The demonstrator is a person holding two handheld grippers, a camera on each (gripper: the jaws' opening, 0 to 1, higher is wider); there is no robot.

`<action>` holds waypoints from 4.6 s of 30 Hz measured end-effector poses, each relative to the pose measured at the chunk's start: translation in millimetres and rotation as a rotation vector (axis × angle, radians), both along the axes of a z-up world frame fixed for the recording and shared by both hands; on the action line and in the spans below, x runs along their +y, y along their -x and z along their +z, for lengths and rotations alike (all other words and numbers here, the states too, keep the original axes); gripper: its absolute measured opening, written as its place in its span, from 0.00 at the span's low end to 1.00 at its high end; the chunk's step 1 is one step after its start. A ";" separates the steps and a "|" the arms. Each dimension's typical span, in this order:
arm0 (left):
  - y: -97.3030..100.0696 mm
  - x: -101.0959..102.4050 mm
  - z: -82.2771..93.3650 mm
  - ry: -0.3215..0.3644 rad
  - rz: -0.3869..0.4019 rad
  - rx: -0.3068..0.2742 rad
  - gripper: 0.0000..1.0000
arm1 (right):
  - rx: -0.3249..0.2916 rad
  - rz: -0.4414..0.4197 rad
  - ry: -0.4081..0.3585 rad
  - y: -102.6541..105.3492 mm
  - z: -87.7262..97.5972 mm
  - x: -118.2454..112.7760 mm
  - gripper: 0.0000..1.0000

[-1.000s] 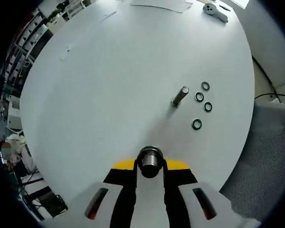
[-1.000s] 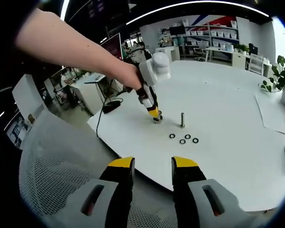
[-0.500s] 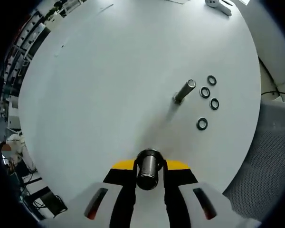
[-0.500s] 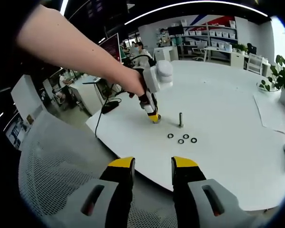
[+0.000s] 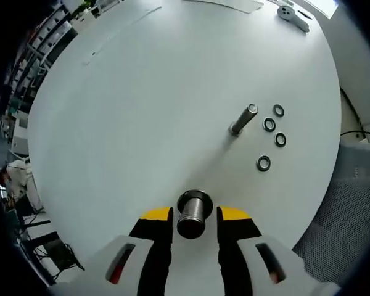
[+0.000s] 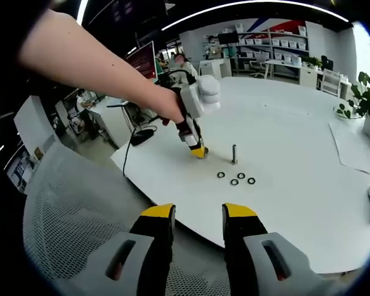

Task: Place the washer onto the threaded stud by aligning its center hole with the stud, sliding it down to the base, and recovering from edge contact or off-axis alignment until the washer reaches the visible bottom stop.

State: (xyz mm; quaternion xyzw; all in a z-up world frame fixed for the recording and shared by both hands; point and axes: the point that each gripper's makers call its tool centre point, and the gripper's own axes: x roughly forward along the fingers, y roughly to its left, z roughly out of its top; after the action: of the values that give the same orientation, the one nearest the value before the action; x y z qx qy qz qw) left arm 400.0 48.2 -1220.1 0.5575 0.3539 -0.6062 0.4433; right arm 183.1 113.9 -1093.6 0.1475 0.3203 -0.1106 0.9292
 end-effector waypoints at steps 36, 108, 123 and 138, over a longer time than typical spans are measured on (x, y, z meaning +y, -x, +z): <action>17.8 96.5 94.8 0.488 0.392 0.215 0.32 | 0.016 0.019 0.003 2.9 -1.8 5.2 0.33; 40.8 181.2 173.7 0.861 0.220 0.353 0.37 | 0.257 -0.088 0.020 31.8 -31.1 -10.3 0.34; 43.8 181.7 172.1 0.847 0.216 0.381 0.36 | 0.317 -0.080 0.017 40.0 -40.8 -10.5 0.34; 39.0 181.6 168.4 0.832 0.240 0.369 0.37 | 0.288 -0.076 0.013 36.0 -36.3 -8.2 0.34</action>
State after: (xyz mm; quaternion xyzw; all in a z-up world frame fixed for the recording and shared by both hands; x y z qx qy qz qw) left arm 360.9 229.8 -1051.6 0.1705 0.2157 -0.7299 0.6258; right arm 147.2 105.6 -1129.9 0.1360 0.4436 -0.1676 0.8698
